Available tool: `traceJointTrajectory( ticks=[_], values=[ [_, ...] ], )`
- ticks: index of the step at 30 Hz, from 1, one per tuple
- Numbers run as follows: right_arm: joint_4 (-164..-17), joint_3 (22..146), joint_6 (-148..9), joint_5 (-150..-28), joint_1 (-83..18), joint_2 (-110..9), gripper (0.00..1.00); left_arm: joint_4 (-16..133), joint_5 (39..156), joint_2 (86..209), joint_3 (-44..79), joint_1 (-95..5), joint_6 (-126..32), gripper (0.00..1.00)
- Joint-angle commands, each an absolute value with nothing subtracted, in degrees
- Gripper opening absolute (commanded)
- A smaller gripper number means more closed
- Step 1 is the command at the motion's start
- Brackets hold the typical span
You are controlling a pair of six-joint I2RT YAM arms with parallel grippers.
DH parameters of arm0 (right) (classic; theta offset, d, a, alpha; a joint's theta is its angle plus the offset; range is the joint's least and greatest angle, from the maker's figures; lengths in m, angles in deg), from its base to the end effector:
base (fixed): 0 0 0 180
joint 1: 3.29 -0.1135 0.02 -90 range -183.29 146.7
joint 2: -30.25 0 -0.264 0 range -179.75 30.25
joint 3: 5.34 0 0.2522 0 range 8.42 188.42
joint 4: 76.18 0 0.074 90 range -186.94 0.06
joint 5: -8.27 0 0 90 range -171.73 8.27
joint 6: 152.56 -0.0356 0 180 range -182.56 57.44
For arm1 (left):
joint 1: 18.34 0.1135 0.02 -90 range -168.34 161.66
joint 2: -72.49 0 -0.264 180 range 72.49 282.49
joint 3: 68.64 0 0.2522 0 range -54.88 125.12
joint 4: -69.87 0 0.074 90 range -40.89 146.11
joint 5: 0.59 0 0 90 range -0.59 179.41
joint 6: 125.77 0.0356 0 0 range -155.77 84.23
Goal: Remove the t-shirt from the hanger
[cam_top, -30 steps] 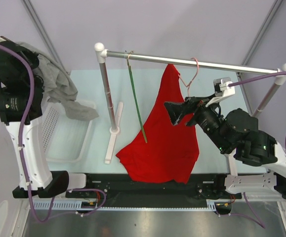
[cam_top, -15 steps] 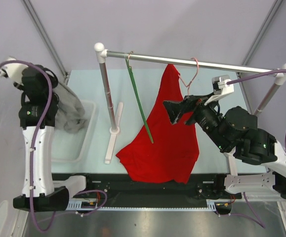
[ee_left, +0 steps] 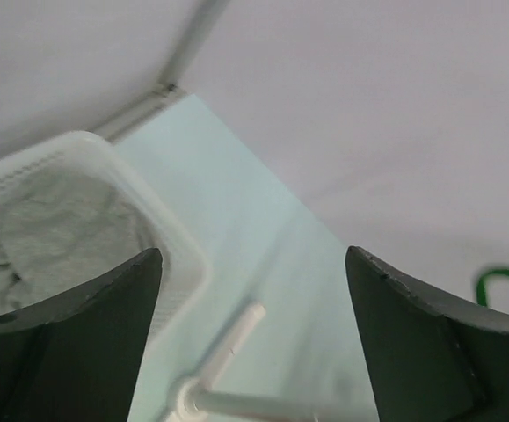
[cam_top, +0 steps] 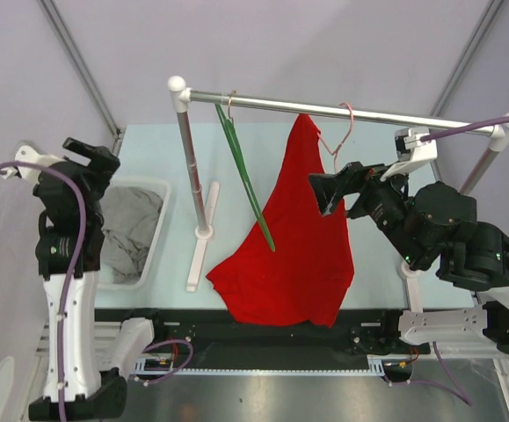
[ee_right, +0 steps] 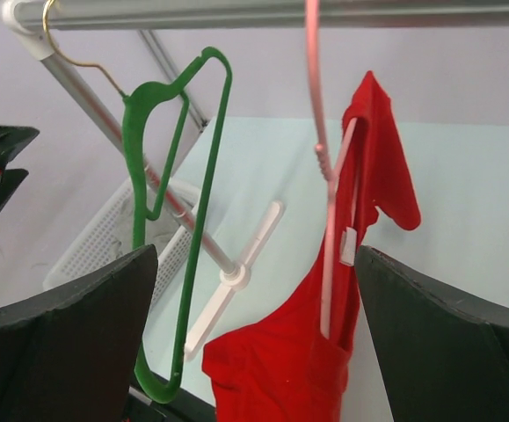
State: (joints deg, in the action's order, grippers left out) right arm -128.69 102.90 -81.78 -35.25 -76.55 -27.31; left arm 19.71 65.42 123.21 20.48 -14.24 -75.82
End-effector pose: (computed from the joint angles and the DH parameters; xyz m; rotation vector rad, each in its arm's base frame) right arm 0.0641 0.1234 0.5283 -0.1258 1.6211 0.6043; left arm 0.1534 0.0255 0.4528 -0.9289 1.4936 -0.0847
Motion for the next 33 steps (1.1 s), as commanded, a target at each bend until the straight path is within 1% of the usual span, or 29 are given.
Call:
traceJointTrajectory(
  ticks=[1,2,3,6,7,8,10,11,12,13,15,16,18,19,22,24,25,29,33],
  values=[
    [-132.13,107.9,-80.14,-30.58,-76.25,-28.98,0.99,25.0,79.39,119.87,16.93,-21.82,-70.77,0.9],
    [-132.65,108.69,-79.79,-30.49,-76.24,-29.51,0.99,24.56,78.61,119.17,15.71,-26.55,-67.97,0.9],
    [-134.14,109.57,-79.61,-30.49,-76.24,-30.21,0.98,23.95,78.77,118.55,15.18,-28.16,-67.33,0.91],
    [-136.52,111.86,-79.09,-29.79,-76.07,-32.41,0.94,20.44,80.7,116.18,13.24,-30.2,-64.52,0.92],
    [-136.79,112.04,-78.82,-29.35,-75.81,-32.76,0.9,19.65,81.4,115.3,12.63,-30.81,-63.9,0.92],
    [-137.05,112.13,-78.91,-29.09,-75.8,-33.46,0.88,19.03,82.63,113.73,11.14,-31.16,-62.59,0.92],
    [-137.67,111.96,-78.91,-28.56,-75.46,-34.08,0.81,18.67,87.28,112.49,9.47,-32.83,-61.44,0.92],
    [-137.84,111.87,-78.91,-28.56,-75.02,-34.35,0.79,19.28,88.95,112.05,7.46,-33.27,-59.35,0.91],
    [-138.19,111.43,-79.0,-28.21,-74.84,-34.61,0.77,19.9,95.32,111.17,6.31,-33.71,-58.02,0.9],
    [-138.37,111.17,-79.08,-28.03,-74.66,-34.79,0.75,21.12,97.65,110.73,5.25,-34.76,-55.31,0.86],
    [-138.99,110.03,-79.26,-27.68,-74.31,-34.88,0.72,22.18,102.57,109.76,2.26,-36.26,-53.27,0.84],
    [-138.9,109.59,-79.26,-27.5,-74.14,-34.96,0.67,22.53,103.81,109.58,1.73,-37.57,-52.48,0.83],
    [-138.99,108.45,-79.52,-27.15,-73.52,-34.79,0.62,22.97,106.36,109.32,-0.2,-38.2,-52.47,0.82],
    [-138.99,108.35,-79.7,-27.15,-73.26,-34.96,0.57,24.37,109.68,109.32,-1.6,-38.72,-52.73,0.81],
    [-138.46,108.09,-79.7,-27.15,-72.91,-35.4,0.49,27.79,115.92,109.32,-3.8,-39.6,-53.26,0.77],
    [-136.97,107.65,-79.44,-28.11,-72.55,-35.49,0.47,29.56,120.41,109.41,-4.51,-40.31,-53.09,0.73],
    [-136.36,107.39,-79.44,-28.72,-72.38,-35.49,0.46,31.4,125.57,109.32,-5.04,-41.27,-52.22,0.73],
    [-129.26,104.14,-80.05,-34.25,-72.29,-34.0,0.39,34.48,133.59,108.62,-7.05,-43.47,-51.42,0.73],
    [-120.2,98.87,-81.63,-37.78,-72.03,-31.63,0.37,39.75,141.08,108.35,-10.57,-45.05,-53.78,0.73]
  ],
)
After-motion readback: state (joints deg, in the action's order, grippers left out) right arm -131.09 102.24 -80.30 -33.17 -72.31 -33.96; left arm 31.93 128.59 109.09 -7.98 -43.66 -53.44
